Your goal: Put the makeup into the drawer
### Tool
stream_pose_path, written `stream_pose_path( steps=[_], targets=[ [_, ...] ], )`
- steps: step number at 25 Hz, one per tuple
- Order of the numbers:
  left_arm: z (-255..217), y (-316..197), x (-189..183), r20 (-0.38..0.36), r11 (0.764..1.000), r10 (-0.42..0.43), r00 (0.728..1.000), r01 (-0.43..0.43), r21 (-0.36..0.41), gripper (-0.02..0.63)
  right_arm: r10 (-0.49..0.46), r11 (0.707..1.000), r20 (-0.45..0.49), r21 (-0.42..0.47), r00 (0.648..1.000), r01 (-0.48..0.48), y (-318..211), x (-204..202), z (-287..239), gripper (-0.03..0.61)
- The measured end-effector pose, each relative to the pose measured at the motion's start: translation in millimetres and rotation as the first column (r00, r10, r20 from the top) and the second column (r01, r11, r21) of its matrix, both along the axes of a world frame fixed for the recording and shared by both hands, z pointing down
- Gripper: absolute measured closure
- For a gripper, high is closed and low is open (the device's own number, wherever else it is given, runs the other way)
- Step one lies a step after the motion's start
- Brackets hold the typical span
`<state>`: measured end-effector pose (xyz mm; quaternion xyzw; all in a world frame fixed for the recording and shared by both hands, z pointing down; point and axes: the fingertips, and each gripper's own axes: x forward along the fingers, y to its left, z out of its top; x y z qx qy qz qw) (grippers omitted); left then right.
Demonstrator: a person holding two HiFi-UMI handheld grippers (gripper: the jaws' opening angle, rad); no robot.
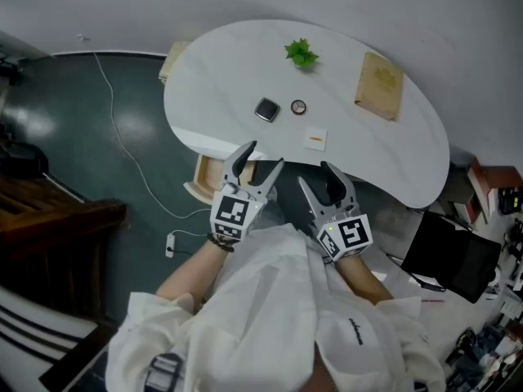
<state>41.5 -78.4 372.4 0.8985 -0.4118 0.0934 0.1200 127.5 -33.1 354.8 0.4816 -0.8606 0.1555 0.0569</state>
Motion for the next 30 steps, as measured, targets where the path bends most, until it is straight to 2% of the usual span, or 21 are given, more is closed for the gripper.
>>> stream_pose_path(
  steps=[7,16,24,30],
  targets=[
    [27.9,-48.1,-8.2,0.031,0.998,0.041,0.999,-0.040,-0.041,0.318,-0.001,0.999,0.000,-0.040,1.000,0.001,-48.2,-17.8,19.8,0.314],
    [53.3,-87.1,-5.2,0.045,0.997,0.022,0.999,-0.019,-0.070,0.311,-0.039,0.995,0.005,-0.095,0.999,0.040,-87.6,-30.6,52.4,0.314],
    [93.6,-119.9,2.5,0.098,0.994,-0.003,0.995,0.013,-0.107,0.311,-0.084,0.990,-0.008,-0.111,0.996,0.082,-128.9,-22.9,81.5,0.314],
    [132.7,-137.5,6.1,0.163,0.992,0.009,0.987,0.011,-0.122,0.298,-0.106,0.985,-0.007,-0.139,0.994,0.104,-142.5,-26.2,114.0,0.310]
  ],
)
